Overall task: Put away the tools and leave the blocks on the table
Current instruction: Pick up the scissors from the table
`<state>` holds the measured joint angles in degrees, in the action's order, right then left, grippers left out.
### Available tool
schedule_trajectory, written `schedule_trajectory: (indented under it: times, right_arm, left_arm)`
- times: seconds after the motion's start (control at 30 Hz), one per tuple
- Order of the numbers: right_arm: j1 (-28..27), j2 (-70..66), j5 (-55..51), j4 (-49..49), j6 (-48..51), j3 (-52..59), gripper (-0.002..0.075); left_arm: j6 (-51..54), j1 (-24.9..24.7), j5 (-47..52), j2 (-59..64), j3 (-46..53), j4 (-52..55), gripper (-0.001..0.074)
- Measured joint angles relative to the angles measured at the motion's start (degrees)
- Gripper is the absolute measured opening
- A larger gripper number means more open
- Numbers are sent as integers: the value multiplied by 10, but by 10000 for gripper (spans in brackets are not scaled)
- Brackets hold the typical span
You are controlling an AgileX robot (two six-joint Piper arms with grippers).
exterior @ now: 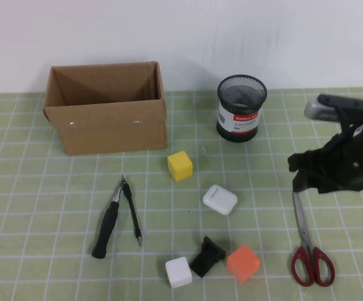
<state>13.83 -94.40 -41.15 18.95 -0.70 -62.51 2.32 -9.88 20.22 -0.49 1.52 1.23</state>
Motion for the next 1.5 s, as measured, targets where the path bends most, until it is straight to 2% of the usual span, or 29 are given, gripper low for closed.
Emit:
schedule_trajectory:
  times: [0.13,0.33,0.43,0.8,0.93,1.0,1.1,1.13,1.3,1.5]
  right_arm:
    - [5,-15,-9,-17,-21,0,323]
    - [56,-19,4,-172,-112,0,323]
    - [87,-22,5,-219,-150,0,323]
    - [99,-90,10,-225,-170,0,320]
    - [99,-114,-5,-225,-173,0,243]
    - [99,-119,-13,-225,-177,0,169]
    - [99,-120,-23,-225,-177,0,14]
    - [99,-120,-24,-225,-179,0,-8]
    - [99,-120,-25,-225,-180,-2,-7]
    - [99,-120,-56,-229,-152,-64,-7]
  left_arm:
    - [0,0,0,0,0,0,-3]
    - [0,0,0,0,0,0,-3]
    - [0,0,0,0,0,0,-3]
    - [0,0,0,0,0,-2,-3]
    - [0,0,0,0,0,-4,-3]
    - [0,0,0,0,0,-4,-3]
    - [0,0,0,0,0,-4,-3]
    - [0,0,0,0,0,-4,-3]
    - [0,0,0,0,0,-4,-3]
    - [0,0,0,0,0,-4,-3]
